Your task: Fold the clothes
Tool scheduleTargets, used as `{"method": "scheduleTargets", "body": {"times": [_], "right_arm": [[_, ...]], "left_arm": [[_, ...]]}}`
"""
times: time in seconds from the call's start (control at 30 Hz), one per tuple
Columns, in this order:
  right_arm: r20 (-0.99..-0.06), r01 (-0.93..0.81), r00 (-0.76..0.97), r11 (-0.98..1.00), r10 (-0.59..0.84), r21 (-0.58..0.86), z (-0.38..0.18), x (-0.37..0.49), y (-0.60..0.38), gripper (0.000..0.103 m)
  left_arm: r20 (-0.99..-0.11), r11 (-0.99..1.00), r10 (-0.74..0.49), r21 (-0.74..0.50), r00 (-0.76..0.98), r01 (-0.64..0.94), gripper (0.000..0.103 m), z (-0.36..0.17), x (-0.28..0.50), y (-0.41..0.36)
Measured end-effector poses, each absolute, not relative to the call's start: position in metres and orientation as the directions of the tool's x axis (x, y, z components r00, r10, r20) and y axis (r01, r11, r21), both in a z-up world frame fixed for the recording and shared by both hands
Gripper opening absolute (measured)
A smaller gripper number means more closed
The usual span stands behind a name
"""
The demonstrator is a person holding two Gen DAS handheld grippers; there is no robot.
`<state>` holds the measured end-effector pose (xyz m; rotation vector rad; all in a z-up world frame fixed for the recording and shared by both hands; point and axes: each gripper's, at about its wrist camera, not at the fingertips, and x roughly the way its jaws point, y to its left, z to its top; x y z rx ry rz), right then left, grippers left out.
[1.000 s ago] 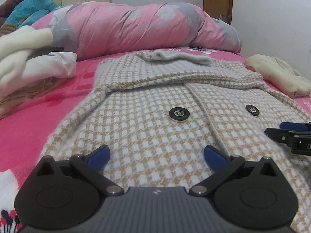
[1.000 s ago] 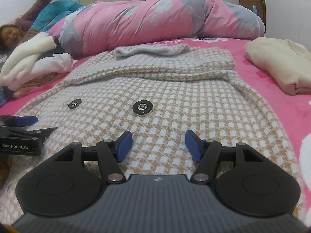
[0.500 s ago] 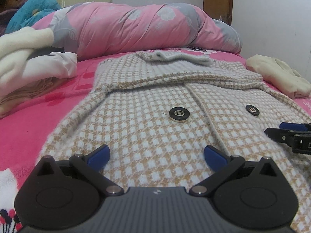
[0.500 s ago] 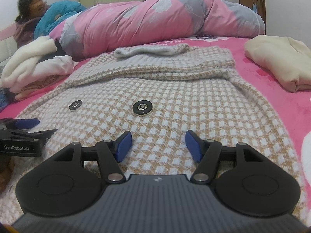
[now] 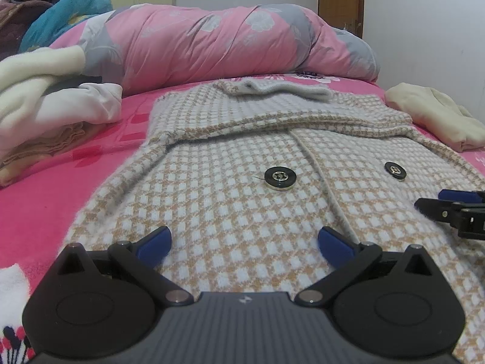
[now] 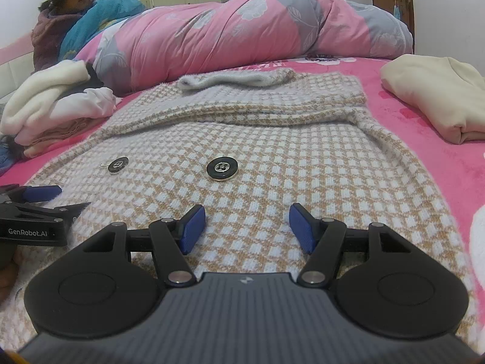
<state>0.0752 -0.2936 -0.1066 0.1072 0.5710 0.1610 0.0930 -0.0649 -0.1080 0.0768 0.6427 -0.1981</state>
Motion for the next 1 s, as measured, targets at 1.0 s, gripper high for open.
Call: {"method": "scheduleTargets", "body": {"times": [1.0], "right_arm": [[-0.539,-0.106,0.829,0.988,0.148,0.108,-0.1028,0.0738,-0.2882,0.067]], "left_arm": [[-0.597,0.982,-0.146,0.011,0.789,0.191,0.103,-0.1077,0.0889,-0.0654]]}}
